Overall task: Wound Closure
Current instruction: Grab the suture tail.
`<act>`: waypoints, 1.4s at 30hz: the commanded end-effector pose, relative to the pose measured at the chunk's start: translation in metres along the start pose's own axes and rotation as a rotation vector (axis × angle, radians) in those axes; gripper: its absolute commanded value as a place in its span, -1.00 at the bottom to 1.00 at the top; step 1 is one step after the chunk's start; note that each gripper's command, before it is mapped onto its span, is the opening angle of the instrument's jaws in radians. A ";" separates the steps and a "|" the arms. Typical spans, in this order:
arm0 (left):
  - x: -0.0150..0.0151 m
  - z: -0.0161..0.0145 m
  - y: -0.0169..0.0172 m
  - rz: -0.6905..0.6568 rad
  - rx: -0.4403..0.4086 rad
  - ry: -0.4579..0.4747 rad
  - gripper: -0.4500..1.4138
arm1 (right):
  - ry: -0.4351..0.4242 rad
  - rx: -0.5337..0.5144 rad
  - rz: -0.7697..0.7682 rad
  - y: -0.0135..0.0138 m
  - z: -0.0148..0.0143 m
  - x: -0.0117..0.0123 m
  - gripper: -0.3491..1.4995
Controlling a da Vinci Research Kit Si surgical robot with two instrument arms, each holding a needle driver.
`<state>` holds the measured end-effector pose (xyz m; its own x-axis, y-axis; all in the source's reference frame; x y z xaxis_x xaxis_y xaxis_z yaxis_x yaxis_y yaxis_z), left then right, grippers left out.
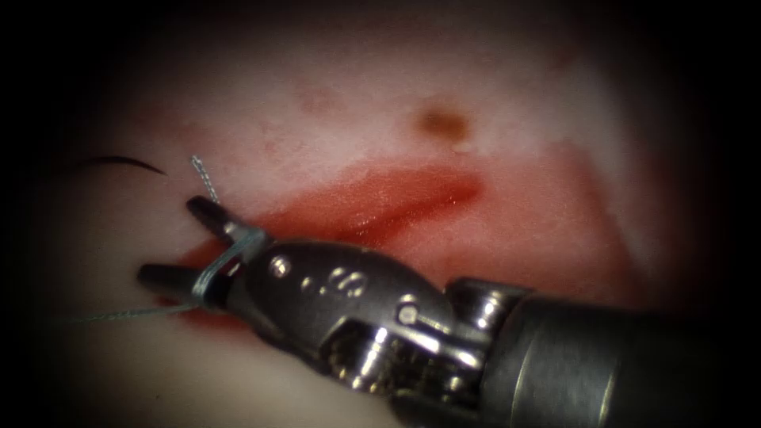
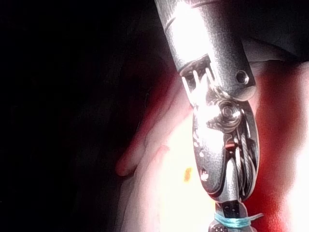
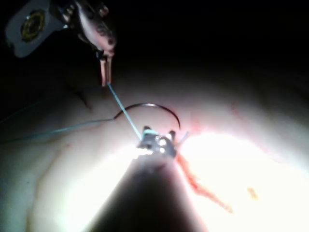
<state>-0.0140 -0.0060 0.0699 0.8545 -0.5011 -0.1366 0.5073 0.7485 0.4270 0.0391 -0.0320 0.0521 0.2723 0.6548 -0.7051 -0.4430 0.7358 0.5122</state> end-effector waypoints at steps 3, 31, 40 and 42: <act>-0.0008 -0.0004 0.0004 -0.005 -0.009 -0.006 -1.00 | 0.007 0.000 -0.003 -0.0002 0.0010 0.0010 -0.06; -0.0013 0.0011 0.0001 -0.015 0.001 0.019 -1.00 | -0.007 -0.018 -0.031 0.0002 0.0015 -0.0008 -0.15; -0.0009 -0.0005 0.0003 -0.008 -0.003 0.001 -1.00 | -0.010 -0.019 -0.032 0.0002 0.0015 -0.0009 -0.15; -0.0009 -0.0008 0.0002 -0.009 -0.006 -0.005 -1.00 | -0.010 -0.019 -0.032 0.0002 0.0015 -0.0009 -0.15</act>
<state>-0.0143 -0.0061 0.0695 0.8503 -0.5072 -0.1406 0.5145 0.7446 0.4252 0.0389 -0.0329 0.0540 0.2994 0.6342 -0.7128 -0.4518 0.7523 0.4795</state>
